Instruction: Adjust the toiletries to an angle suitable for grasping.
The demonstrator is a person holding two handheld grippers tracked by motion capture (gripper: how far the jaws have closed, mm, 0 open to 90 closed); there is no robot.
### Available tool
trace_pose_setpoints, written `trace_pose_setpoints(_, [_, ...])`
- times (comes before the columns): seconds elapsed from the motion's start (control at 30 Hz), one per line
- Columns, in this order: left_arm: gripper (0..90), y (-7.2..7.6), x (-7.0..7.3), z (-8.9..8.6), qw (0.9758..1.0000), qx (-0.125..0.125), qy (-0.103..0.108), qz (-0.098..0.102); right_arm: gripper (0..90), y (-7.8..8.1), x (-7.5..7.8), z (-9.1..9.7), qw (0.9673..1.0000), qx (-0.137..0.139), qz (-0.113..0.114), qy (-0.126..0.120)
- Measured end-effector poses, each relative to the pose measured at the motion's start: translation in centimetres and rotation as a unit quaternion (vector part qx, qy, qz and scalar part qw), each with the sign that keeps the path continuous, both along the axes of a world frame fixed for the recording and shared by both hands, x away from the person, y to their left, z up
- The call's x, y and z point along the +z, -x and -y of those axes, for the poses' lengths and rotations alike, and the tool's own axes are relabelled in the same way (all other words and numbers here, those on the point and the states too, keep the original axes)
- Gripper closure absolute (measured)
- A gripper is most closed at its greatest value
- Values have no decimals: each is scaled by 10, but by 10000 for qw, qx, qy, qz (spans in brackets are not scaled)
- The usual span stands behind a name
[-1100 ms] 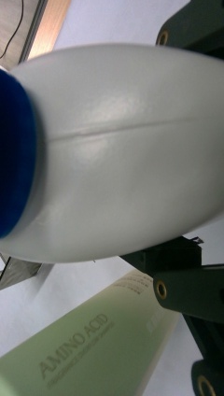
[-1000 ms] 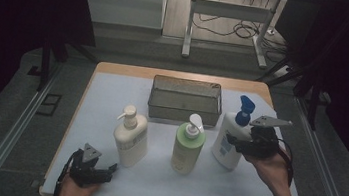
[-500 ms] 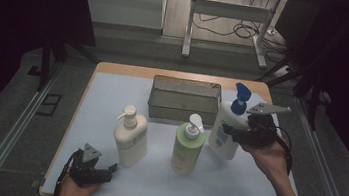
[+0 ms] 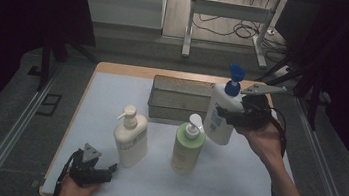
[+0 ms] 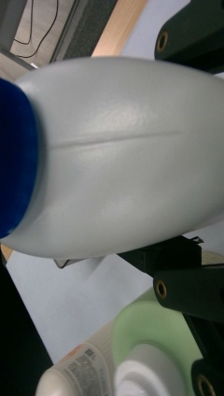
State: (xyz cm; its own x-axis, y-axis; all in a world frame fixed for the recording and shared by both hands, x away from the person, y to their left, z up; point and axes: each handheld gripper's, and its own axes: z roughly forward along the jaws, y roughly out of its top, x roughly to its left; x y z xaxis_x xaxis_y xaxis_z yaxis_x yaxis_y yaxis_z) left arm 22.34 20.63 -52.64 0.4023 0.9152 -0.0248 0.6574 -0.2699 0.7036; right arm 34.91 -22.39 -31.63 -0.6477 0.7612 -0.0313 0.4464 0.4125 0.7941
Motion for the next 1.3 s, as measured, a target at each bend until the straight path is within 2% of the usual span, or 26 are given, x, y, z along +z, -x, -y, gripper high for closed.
trace_pose_setpoints(0.53, [123,0,0,0,10000,-9,-9,-3,404,-31,17,-30,10000,-37,50,-18])
trace_pose_setpoints(1.3, [124,0,0,0,10000,-14,-14,0,406,-70,15,-70,9999,-111,100,-48])
